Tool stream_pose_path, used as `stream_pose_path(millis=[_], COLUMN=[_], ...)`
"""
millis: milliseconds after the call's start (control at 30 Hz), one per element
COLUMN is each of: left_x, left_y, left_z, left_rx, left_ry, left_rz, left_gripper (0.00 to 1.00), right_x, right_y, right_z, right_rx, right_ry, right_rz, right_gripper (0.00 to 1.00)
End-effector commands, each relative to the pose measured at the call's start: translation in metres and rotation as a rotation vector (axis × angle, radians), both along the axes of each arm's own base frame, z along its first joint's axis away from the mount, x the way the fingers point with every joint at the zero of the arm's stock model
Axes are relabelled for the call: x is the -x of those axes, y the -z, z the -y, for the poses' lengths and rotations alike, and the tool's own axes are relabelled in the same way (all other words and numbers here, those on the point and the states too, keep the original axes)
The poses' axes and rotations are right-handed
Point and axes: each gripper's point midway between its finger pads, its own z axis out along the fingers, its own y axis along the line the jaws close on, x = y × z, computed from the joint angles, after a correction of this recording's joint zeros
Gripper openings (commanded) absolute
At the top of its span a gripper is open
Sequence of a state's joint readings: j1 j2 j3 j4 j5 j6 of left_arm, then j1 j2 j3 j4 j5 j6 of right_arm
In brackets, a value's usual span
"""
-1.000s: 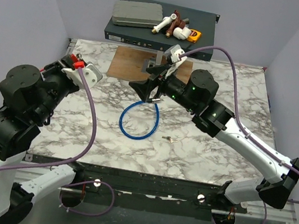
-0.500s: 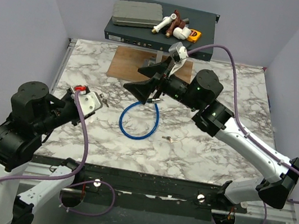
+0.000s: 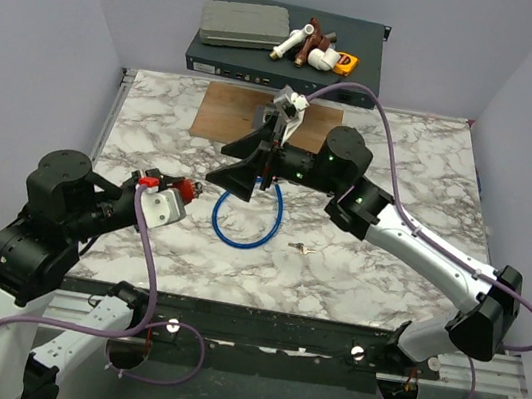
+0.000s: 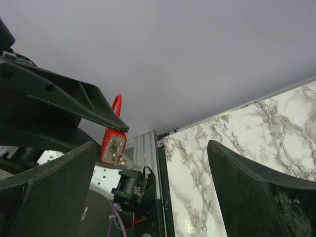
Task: Unlock with the key
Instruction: Unlock the lock.
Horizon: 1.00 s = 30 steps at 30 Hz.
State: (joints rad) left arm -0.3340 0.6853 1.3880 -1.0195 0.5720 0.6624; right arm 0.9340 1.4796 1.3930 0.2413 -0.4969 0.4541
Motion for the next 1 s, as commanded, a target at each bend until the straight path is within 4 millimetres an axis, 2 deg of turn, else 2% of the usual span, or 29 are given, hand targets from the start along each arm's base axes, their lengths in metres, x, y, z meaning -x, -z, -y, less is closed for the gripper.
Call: stream_pose_path(millis=[0,333,600,867,967], left_x=[-0.008,-0.016,-0.028,-0.036,-0.035], left_y=[-0.015,-0.004,-0.001,-0.003,-0.003], left_z=[0.012,0.014,0.008,0.003,0.005], left_rx=[-0.004,-0.063,-0.087,-0.089,-0.075], left_ry=[0.071,0.081,0.025,-0.023,-0.016], left_rz=[0.091,0.114,0.134,0.16,0.148], left_gripper=[0.0,0.0,0.0,0.0,0.0], right_x=[0.005,0.008,0.012,0.014,0.013], right_y=[0.004,0.015,0.024,0.038,0.037], right_z=[-0.008,-0.026,-0.033,-0.034,-0.035], right_rx=[0.01,0.041,0.077,0.128,0.129], right_ry=[-0.073,-0.168,-0.227,-0.241,-0.243], right_rz=[-0.022,-0.078,-0.119,-0.144,-0.147], right_gripper=[0.96,0.94,0.77,0.74,0.65])
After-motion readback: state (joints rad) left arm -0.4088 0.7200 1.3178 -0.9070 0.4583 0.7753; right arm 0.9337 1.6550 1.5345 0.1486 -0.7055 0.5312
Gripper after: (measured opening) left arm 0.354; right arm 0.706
